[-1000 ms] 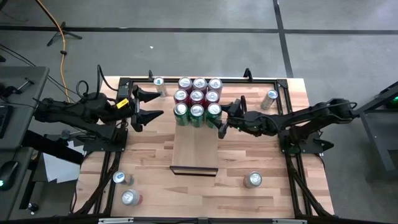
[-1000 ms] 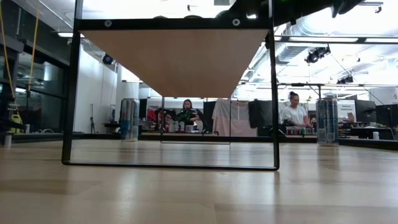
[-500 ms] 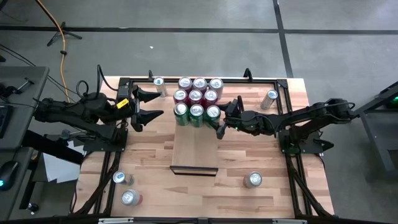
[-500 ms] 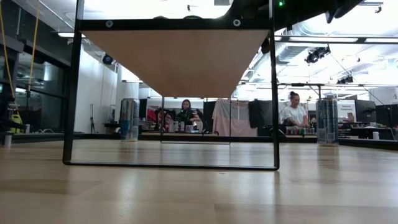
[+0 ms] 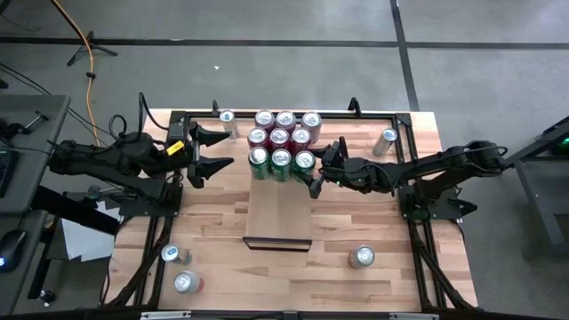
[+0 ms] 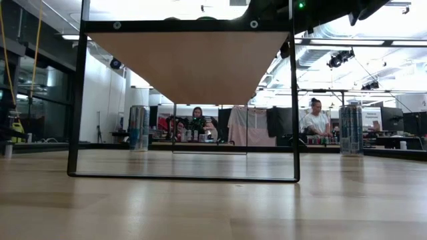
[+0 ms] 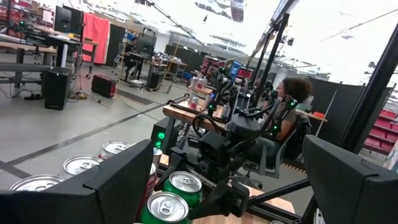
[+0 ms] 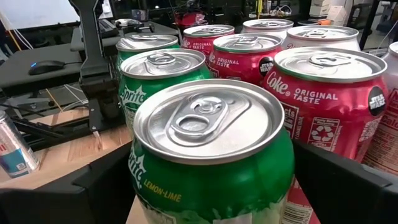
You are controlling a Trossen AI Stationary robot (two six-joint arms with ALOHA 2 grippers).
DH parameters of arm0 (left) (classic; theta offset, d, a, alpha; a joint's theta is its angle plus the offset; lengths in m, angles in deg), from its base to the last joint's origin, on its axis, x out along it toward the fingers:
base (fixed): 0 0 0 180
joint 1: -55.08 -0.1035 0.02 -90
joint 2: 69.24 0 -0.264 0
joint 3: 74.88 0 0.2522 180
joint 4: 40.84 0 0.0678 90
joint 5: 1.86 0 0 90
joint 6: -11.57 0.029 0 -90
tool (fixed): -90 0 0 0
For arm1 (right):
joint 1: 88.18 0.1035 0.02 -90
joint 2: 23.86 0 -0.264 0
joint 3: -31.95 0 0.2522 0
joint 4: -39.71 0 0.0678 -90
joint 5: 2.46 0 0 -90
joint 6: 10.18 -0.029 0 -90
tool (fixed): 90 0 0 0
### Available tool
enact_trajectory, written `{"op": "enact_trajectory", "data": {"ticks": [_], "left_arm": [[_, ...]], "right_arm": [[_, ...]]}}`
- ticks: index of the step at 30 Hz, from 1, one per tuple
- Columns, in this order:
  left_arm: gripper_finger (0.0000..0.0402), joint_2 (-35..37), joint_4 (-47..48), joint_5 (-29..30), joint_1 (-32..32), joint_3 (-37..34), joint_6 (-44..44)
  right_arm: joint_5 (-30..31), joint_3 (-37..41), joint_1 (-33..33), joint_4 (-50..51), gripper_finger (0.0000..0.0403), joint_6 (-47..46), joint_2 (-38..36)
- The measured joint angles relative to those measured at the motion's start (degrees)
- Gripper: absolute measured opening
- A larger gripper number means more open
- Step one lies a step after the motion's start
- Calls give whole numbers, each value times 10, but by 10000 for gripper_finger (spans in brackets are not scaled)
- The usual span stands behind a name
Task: Place canned beverage on shelf
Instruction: Put the green soda can on the shelf
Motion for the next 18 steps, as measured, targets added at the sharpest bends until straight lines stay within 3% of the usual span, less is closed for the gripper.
{"op": "enact_trajectory", "data": {"ticks": [18], "left_arm": [[343,0,0,0,0,0,0]], "right_arm": [[0,1,0,-28,381,2,0]]}}
